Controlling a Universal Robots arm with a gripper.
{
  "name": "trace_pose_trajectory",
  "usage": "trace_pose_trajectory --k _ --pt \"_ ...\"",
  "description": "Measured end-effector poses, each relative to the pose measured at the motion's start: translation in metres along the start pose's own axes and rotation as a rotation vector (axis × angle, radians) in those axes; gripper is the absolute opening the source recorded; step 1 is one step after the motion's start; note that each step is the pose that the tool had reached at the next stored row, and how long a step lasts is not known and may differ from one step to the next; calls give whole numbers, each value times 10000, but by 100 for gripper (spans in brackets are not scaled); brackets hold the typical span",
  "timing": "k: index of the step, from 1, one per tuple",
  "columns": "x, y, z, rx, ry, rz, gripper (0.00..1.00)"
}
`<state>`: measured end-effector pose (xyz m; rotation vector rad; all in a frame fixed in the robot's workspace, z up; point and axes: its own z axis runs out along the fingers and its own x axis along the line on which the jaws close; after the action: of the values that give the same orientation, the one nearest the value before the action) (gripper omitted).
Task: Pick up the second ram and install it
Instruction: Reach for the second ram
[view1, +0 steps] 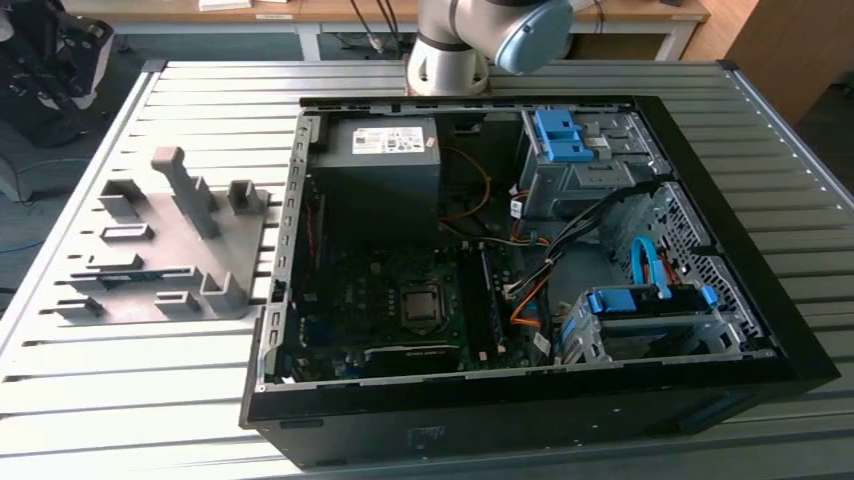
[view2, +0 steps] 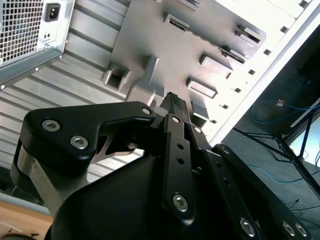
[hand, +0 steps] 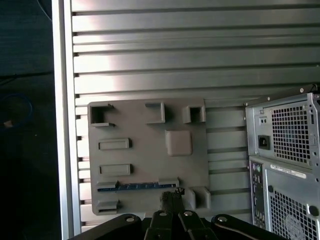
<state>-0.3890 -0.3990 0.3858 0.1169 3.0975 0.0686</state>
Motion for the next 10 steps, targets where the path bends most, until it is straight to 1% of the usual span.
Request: trace_pose_trajectory --k 6,10 --pt "67 -6 32 0 0 0 10" --pt "97 -11 74 0 0 0 10"
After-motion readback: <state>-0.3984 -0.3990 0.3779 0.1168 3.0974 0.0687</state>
